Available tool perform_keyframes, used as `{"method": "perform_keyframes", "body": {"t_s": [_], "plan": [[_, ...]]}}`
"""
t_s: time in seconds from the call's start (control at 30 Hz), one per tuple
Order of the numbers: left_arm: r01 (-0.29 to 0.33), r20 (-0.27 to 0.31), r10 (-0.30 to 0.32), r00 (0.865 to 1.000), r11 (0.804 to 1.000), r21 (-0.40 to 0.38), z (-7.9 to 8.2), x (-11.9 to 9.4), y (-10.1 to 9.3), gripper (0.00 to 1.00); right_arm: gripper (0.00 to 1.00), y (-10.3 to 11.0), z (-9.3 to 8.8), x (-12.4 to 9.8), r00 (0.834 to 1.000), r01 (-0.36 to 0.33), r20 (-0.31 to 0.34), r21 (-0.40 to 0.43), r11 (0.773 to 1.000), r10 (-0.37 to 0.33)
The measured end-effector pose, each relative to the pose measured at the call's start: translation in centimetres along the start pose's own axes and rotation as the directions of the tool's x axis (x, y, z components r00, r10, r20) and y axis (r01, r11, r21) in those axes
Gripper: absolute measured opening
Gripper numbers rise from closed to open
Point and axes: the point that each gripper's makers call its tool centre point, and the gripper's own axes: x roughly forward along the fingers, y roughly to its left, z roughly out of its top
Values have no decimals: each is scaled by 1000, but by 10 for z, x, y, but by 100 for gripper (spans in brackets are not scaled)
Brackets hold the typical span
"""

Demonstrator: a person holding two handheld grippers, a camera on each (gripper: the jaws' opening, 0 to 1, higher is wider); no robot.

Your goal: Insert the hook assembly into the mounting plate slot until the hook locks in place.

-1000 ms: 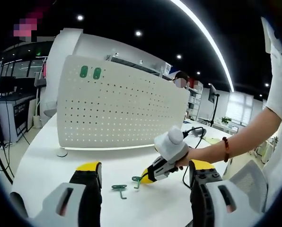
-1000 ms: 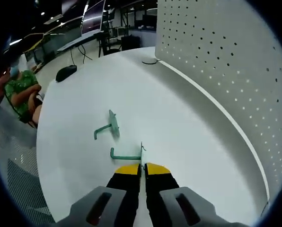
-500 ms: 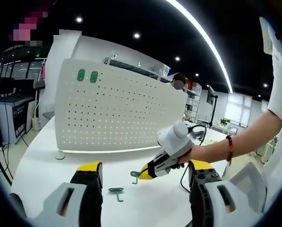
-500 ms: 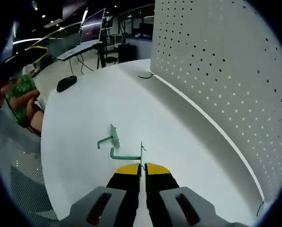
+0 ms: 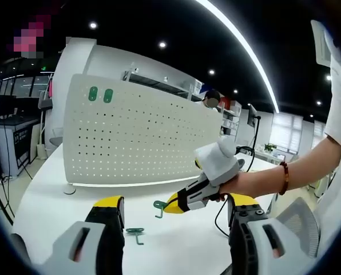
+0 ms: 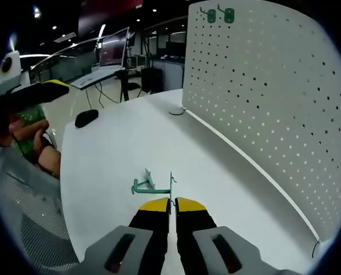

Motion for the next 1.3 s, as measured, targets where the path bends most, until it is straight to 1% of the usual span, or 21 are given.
{"method": "perform_keyframes", "body": {"t_s": [0.07,0.13,0.23,0.3,0.37,0.47,0.6,0.67,0.83,0.93,1.07,1.13,1.23,1.3], "plan": [[3,8,-3,1000,1000,-7,1,0,-1,75,2,2,0,-2,1000,2,6,2,1000,-2],[5,5,-5,1000,1000,-5,1,1,-2,75,2,4,3,-6,999,3,33,18,1000,-3],[6,7,-6,1000,1000,-8,1,1,-5,75,2,9,2,-10,999,-1,33,15,1000,0],[6,11,-6,1000,1000,-12,1,2,-6,74,2,11,5,-14,998,-4,56,21,1000,3],[6,10,-6,1000,1000,-14,0,4,-9,74,2,12,7,-18,997,1,81,19,1000,-2],[5,12,-5,1000,1000,-15,-1,7,-13,74,2,13,6,-24,996,12,87,14,1000,-14],[10,5,-10,1000,1000,-14,-3,10,-20,74,1,16,9,-30,993,-1,116,12,1000,0],[9,0,-9,1000,1000,-15,-4,11,-21,73,1,19,12,-33,989,-25,144,32,999,20],[1,5,-1,1000,1000,-18,-4,12,-23,73,1,24,14,-40,985,-20,172,18,1000,17],[4,-8,-4,1000,1000,-12,-5,14,-26,73,1,26,12,-44,982,-35,188,50,998,25],[6,-7,-6,1000,1000,-16,-5,16,-27,72,2,29,14,-49,978,-36,208,57,998,24],[7,-8,-7,1000,1000,-17,-5,16,-28,72,2,29,19,-54,973,-37,232,74,997,19],[9,-3,-10,1000,1000,-27,-5,17,-28,67,2,32,25,-60,962,-44,273,80,996,20],[13,-10,-14,1000,999,-42,-7,18,-29,67,2,33,27,-64,960,-43,278,76,996,20]]}}
